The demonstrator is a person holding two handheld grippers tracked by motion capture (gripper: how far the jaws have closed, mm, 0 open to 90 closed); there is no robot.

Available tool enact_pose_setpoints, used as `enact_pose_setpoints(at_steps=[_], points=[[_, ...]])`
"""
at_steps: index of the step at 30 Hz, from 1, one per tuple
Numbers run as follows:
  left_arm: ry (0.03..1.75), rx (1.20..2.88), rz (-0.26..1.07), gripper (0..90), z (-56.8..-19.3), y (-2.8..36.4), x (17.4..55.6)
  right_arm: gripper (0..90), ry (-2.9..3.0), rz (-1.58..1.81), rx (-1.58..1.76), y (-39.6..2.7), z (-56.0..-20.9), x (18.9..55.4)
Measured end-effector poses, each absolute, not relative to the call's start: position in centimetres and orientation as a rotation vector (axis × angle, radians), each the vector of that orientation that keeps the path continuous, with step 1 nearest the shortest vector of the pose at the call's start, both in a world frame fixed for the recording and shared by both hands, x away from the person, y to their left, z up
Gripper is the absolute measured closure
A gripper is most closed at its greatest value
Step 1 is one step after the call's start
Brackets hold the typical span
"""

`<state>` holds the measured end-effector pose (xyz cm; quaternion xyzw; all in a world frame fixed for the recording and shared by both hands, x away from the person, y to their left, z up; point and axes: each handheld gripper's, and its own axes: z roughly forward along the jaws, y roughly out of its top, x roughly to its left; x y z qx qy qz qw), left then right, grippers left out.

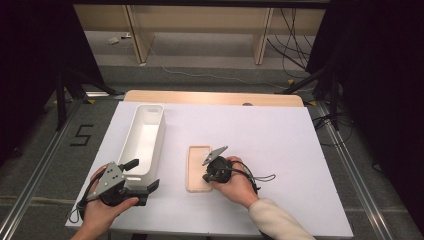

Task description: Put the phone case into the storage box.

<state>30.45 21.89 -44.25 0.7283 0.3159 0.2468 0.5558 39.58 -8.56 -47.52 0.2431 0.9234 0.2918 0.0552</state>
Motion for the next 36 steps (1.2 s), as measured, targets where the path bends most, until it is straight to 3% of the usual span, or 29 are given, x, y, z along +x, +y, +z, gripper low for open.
enact_pose_setpoints(at_steps=[5,15,25,36], points=[[0.744,1.72,0.584,5.4,-44.2,21.9,30.4,90.0,2.781,0.923,0.775,-8.7,-47.4,39.5],[0.748,1.719,0.582,5.3,-44.2,21.9,30.5,73.0,2.653,1.077,0.795,-10.4,-45.9,39.6],[0.756,1.724,0.581,5.3,-44.2,21.7,30.7,65.3,2.645,1.121,0.788,-11.2,-45.6,39.3],[0.763,1.726,0.585,5.3,-44.2,21.6,30.8,47.7,2.666,1.168,0.683,-11.2,-45.3,39.2]])
